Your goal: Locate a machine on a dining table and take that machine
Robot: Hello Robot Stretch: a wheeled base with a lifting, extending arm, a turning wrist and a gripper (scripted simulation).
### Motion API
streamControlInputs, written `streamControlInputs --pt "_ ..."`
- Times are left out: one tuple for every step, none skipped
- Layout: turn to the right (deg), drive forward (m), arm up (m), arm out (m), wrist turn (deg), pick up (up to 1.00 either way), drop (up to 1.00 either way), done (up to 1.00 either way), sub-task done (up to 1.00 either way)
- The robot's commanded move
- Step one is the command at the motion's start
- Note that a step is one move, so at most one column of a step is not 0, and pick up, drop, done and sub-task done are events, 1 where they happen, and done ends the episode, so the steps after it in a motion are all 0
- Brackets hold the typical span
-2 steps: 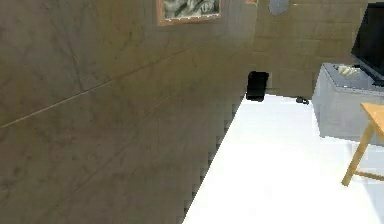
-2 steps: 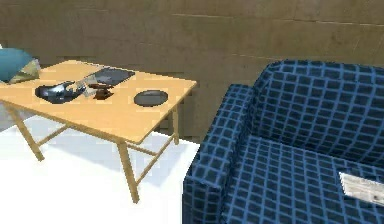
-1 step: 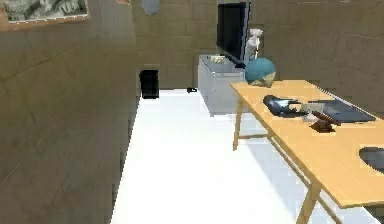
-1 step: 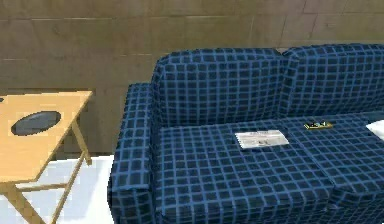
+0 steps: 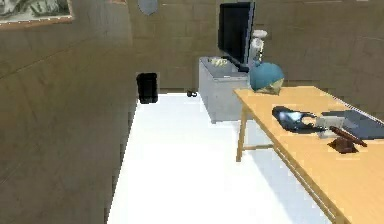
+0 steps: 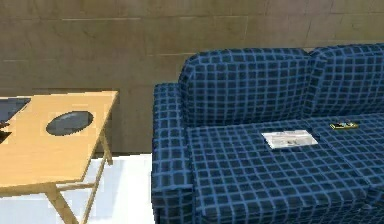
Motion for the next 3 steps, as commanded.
streamControlInputs --pt "0.0 1.0 0.0 0.0 0.0 0.0 0.0 0.0 0.0" --pt "0.0 0.95 0.0 0.0 0.0 0.0 0.0 0.0 0.0" --pt "39.0 0.0 0.0 0.0 0.0 0.0 0.0 0.0 0.0"
